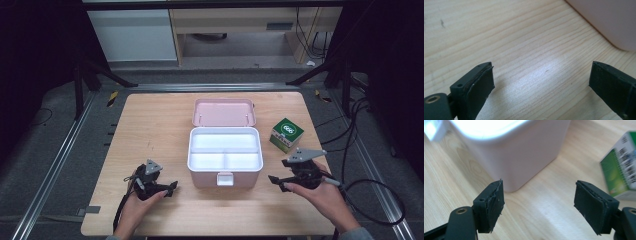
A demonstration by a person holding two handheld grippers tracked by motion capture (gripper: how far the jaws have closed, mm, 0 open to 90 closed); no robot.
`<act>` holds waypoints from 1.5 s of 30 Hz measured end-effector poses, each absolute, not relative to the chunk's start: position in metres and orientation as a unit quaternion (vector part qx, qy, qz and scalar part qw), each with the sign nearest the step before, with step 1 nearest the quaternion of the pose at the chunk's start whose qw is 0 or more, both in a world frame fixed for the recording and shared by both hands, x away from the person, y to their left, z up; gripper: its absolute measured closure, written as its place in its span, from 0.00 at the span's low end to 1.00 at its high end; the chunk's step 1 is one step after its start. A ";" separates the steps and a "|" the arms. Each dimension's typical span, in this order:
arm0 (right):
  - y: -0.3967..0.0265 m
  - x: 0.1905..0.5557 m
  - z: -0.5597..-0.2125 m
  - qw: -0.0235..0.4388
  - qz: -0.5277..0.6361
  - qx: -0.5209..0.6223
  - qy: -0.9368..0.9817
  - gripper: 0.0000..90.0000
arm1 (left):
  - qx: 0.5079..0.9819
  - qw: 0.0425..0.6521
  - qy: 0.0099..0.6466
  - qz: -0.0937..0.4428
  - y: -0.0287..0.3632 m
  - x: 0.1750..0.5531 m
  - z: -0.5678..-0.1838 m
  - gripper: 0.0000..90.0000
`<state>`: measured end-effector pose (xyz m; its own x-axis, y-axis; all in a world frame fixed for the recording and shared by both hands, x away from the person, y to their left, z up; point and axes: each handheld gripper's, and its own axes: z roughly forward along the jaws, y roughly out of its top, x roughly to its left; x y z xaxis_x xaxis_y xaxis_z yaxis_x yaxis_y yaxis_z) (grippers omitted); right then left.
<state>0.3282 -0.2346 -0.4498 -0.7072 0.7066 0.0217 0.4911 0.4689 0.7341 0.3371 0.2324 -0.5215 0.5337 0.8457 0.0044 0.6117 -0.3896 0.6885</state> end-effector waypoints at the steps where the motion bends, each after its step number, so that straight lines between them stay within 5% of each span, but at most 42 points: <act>1: -0.235 0.328 -0.450 0.144 0.374 0.354 0.845 0.27 | 0.815 0.320 0.449 0.180 0.233 0.337 -0.523 0.06; 9: -0.237 0.362 -0.401 0.134 0.373 0.334 0.855 0.22 | 0.813 0.313 0.454 0.188 0.238 0.343 -0.529 0.05; 18: -0.209 0.401 -0.350 0.141 0.350 0.280 0.883 0.33 | 0.808 0.326 0.450 0.195 0.241 0.348 -0.533 0.02; 36: -0.124 0.440 -0.331 0.113 0.298 0.182 0.930 0.45 | 0.809 0.326 0.448 0.195 0.241 0.350 -0.534 0.00; 45: -0.090 0.430 -0.335 0.097 0.273 0.143 0.946 0.52 | 0.810 0.326 0.446 0.193 0.243 0.347 -0.534 0.00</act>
<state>0.4295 -0.0904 -0.3345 -0.9401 0.3239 -0.1062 0.2175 0.8100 0.5446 0.3473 0.2432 -0.5336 0.5267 0.8498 0.0222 0.5973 -0.3885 0.7016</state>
